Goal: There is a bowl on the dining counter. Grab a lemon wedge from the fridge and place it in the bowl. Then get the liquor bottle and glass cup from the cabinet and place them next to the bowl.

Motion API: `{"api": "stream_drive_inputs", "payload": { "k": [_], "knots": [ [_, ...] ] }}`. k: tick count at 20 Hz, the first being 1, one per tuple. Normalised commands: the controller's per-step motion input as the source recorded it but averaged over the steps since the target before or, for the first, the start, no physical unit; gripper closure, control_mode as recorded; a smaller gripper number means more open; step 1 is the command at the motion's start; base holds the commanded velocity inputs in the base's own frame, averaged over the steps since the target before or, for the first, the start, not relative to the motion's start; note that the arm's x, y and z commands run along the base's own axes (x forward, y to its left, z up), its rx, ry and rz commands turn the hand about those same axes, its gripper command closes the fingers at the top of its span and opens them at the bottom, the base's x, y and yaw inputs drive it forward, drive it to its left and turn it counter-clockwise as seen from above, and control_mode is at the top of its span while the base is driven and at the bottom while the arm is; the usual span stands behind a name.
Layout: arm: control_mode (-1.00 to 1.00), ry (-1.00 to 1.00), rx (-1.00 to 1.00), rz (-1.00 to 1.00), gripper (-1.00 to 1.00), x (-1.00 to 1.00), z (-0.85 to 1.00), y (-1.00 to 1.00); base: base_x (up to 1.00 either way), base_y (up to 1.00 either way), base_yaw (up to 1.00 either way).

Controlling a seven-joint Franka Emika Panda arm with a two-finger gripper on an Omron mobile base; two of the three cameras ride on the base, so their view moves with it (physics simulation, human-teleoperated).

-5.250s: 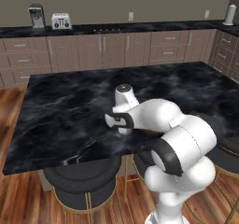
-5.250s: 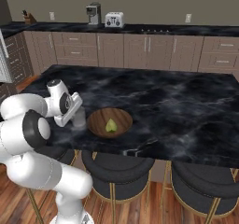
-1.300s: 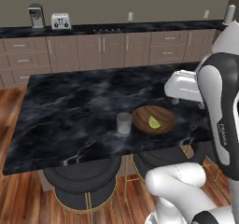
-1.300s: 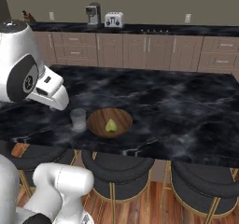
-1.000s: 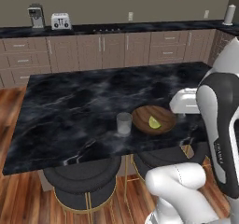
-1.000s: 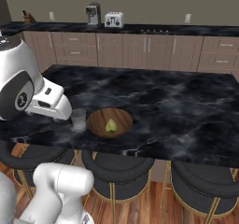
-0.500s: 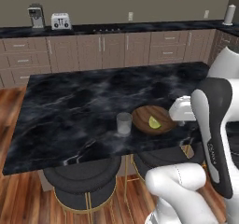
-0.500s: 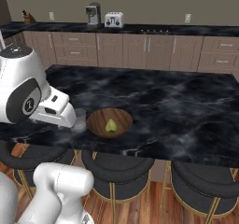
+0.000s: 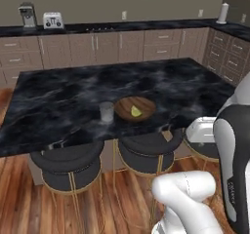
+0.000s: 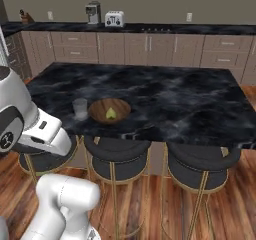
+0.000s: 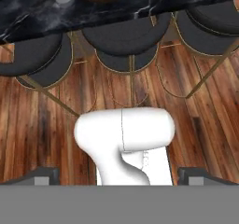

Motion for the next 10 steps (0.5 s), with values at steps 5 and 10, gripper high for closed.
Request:
{"api": "stream_drive_inputs", "payload": {
  "k": [5,10],
  "knots": [
    [1.0,0.0,0.0,0.0,-1.0,0.0,0.0,0.0,-0.19,-1.0,-0.12],
    [1.0,0.0,0.0,0.0,-1.0,0.0,0.0,0.0,0.37,-1.0,-0.06]
  ]
}}
